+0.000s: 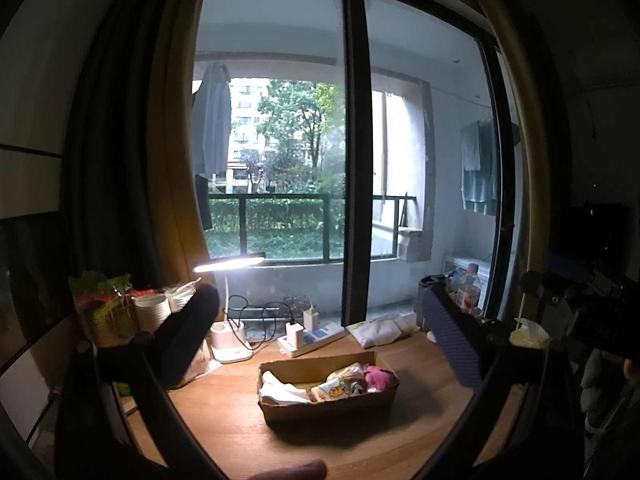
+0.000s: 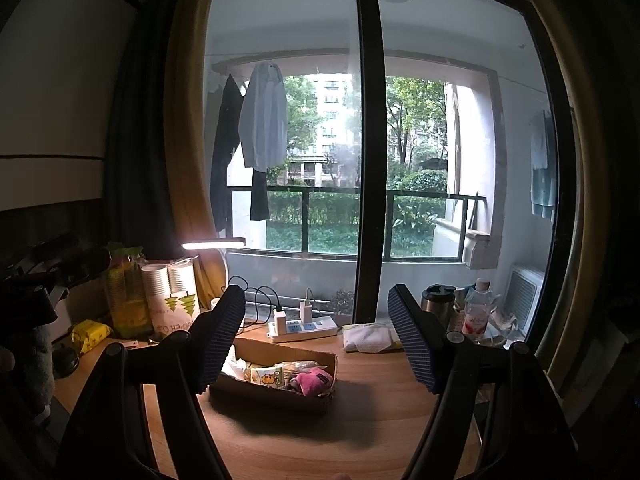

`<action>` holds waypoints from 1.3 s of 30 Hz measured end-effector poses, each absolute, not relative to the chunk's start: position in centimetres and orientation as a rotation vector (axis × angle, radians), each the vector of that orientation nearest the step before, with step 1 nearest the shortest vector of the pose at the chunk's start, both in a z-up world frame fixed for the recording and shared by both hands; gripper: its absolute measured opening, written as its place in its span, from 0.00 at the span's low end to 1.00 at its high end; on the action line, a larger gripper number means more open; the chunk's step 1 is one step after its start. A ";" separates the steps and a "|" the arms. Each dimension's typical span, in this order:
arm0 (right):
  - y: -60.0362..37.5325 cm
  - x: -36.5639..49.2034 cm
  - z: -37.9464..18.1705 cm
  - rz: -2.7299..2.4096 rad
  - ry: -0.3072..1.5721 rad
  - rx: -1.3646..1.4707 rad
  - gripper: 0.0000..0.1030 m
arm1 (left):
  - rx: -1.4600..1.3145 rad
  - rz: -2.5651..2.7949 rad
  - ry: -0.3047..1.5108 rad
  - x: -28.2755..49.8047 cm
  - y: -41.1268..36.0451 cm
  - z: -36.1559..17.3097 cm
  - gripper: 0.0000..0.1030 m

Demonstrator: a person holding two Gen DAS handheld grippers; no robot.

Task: Organize soft objects

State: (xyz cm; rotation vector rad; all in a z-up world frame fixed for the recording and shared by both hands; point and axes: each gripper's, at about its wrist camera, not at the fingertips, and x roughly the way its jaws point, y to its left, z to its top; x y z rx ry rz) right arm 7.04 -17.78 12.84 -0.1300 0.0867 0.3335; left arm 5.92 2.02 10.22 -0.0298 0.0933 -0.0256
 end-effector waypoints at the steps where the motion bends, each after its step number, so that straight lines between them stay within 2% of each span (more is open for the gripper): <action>1: -17.7 7.1 12.8 0.334 0.088 -0.130 0.75 | -0.030 -0.026 0.094 5.9 2.0 10.2 0.99; 39: -17.9 7.2 12.7 0.333 0.093 -0.126 0.75 | -0.017 -0.058 0.104 5.7 1.4 10.3 0.99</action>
